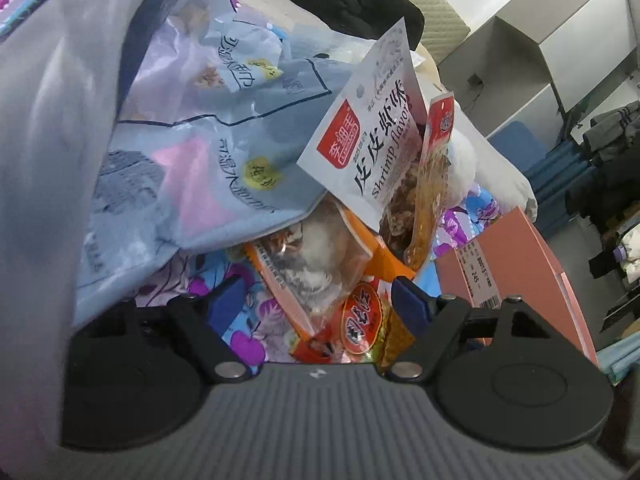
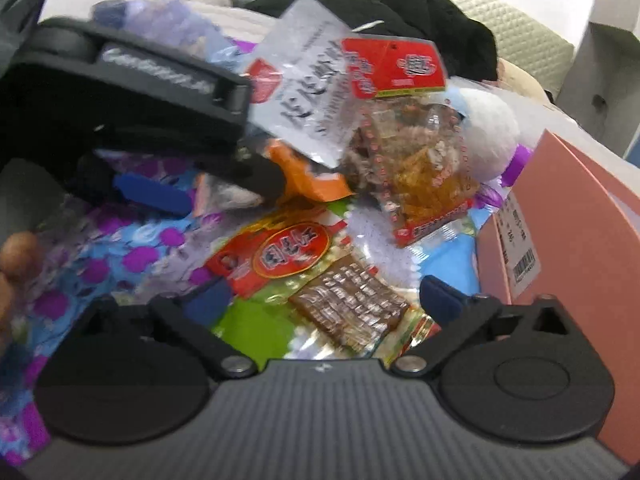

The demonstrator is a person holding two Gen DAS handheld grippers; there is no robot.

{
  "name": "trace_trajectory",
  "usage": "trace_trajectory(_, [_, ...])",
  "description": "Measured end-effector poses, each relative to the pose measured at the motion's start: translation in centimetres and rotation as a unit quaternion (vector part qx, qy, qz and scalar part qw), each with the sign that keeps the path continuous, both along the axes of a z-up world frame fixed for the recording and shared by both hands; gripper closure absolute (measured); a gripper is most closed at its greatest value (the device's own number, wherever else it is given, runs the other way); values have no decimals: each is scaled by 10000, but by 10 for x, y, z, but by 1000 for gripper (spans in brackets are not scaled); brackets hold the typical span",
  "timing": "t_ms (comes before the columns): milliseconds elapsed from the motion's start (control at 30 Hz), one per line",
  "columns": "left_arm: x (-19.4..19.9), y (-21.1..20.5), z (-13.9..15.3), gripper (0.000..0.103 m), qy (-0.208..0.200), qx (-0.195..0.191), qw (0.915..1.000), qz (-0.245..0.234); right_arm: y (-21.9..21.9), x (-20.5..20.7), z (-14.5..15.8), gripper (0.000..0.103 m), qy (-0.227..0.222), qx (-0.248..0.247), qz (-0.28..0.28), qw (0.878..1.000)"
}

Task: Organize snacks
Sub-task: 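Grasp the orange snack packet with the left tool while the right tool grasps the red spicy-strip pack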

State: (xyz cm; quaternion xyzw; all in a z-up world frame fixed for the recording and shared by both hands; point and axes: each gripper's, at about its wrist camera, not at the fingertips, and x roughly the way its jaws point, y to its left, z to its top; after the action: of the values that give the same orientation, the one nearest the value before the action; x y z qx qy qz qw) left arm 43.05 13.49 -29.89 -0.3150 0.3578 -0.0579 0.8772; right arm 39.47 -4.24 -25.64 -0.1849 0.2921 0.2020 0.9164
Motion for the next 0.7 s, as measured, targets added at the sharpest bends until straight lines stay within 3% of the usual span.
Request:
trace_trajectory(133, [9, -2, -3, 35, 11, 60, 10000, 65, -9, 20, -5, 0, 495, 507, -82, 9975])
trace_trajectory(167, [9, -3, -3, 41, 24, 66, 9999, 80, -10, 22, -5, 0, 541, 540, -79, 9970])
trace_trajectory(300, [11, -5, -3, 49, 21, 153, 9998, 112, -10, 25, -2, 0, 742, 608, -132, 9953])
trace_trajectory(367, [7, -5, -2, 52, 15, 124, 9998, 122, -11, 24, 1, 6, 815, 654, -108, 9945])
trace_trajectory(433, [3, -4, -2, 53, 9, 46, 9999, 119, -13, 20, 7, 23, 792, 659, -92, 9946])
trace_trajectory(500, [-1, -5, -1, 53, 23, 32, 9999, 111, -15, 15, 11, 26, 837, 639, -68, 9944])
trace_trajectory(633, [-8, -7, 2, 54, 50, 10, 9999, 114, -17, 5, 18, 48, 798, 558, -87, 9952])
trace_trajectory(700, [-14, -7, 5, 54, 81, 7, 9999, 144, -19, 0, 21, 53, 815, 527, -76, 9953])
